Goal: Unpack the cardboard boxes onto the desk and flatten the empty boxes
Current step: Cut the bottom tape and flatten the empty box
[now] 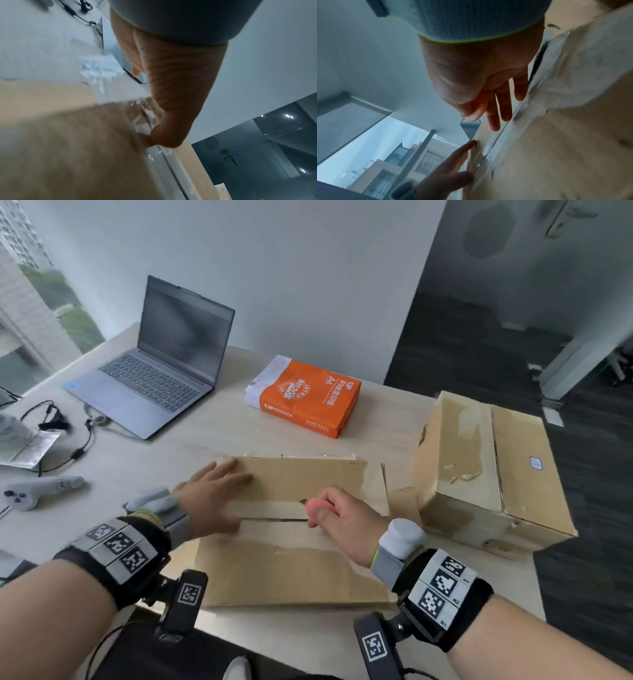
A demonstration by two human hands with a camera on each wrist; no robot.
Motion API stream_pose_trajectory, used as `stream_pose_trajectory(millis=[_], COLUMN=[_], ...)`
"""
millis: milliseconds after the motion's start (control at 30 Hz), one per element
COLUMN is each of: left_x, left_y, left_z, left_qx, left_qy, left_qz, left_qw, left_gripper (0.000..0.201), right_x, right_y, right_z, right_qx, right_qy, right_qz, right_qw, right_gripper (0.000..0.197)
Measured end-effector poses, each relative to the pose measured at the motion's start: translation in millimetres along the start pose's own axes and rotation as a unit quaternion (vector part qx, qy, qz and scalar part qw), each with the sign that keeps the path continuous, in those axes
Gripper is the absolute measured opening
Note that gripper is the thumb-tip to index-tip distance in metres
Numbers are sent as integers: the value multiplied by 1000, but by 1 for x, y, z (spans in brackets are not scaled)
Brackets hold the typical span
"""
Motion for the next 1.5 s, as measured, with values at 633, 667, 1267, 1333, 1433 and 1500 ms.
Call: stream_pose_trajectory(millis=[633, 667, 1267, 1333, 1433, 1500], left_x=[-31, -30, -24, -31, -50, -64], left_y=[-10, -11, -86, -94, -100, -96], left_z=[32, 31, 19, 23, 32, 39], left_qx=[57, 59, -58, -28, 24, 42], left_qy=[120, 122, 81, 57, 36, 33], left_qz=[238, 246, -219, -279, -353, -385], left_qw=[962, 960, 971, 958, 935, 922], left_gripper=[106, 104, 34, 31, 27, 22], right_x=[-52, -54, -57, -56, -54, -55], right_y=[82, 79, 16, 8, 0, -4], right_z=[27, 27, -32, -37, -40, -43], right_qx=[-15, -14, 150, 156, 154, 151], right_qy=[171, 174, -1, -2, 4, 8], right_qz=[-233, -231, -238, -263, -287, -268], right_qw=[957, 957, 960, 952, 946, 952], right_gripper=[24, 24, 35, 32, 29, 30])
Point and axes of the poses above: each hand's wrist, its own z-axis towards the middle knuckle, its own y-axis out of the palm, x = y × z, the point moved 3 cm from there along z, towards the middle knuckle, and after that the axes turned 11 degrees about -x, right-handed, at the moved point
